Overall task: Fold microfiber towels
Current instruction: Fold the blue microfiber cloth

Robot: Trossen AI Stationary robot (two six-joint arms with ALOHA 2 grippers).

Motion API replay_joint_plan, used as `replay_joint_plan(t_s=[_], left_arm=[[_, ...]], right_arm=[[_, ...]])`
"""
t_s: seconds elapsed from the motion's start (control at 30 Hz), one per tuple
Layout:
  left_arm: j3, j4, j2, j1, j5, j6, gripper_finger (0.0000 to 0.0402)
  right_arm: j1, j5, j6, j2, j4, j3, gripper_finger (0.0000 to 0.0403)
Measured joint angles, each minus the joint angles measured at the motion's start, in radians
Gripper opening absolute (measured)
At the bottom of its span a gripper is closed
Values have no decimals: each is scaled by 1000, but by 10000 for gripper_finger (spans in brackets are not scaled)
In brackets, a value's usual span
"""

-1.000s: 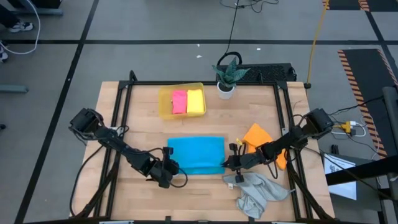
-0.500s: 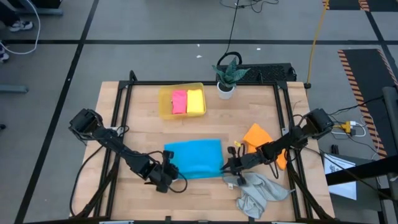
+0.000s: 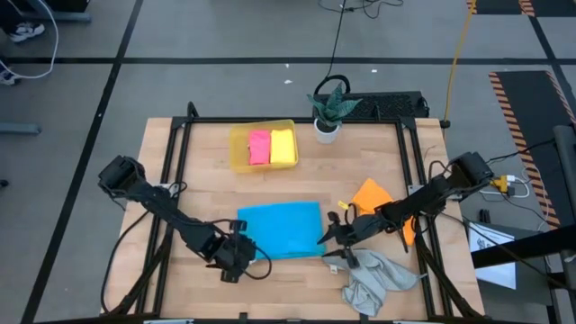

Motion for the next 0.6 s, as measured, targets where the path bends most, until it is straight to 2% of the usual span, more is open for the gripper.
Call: replay_joint_plan(t_s=[0.13, 0.23, 0.3, 0.43, 0.6], left_arm=[[-21, 52, 14, -13, -43, 71, 165], [-38, 49, 32, -26, -44, 69, 165], [-39, 63, 47, -29, -46, 55, 165], [-56, 92, 87, -16, -25, 61, 165], [-60, 93, 135, -1, -20, 73, 143]], right_arm=[[-2, 97, -2, -7, -18, 0, 189], [-2, 120, 17, -1, -32, -1, 189], [-3, 148, 66, 7, -48, -1, 185], [-19, 281, 199, 46, -72, -2, 170], [-40, 297, 230, 93, -54, -1, 156]])
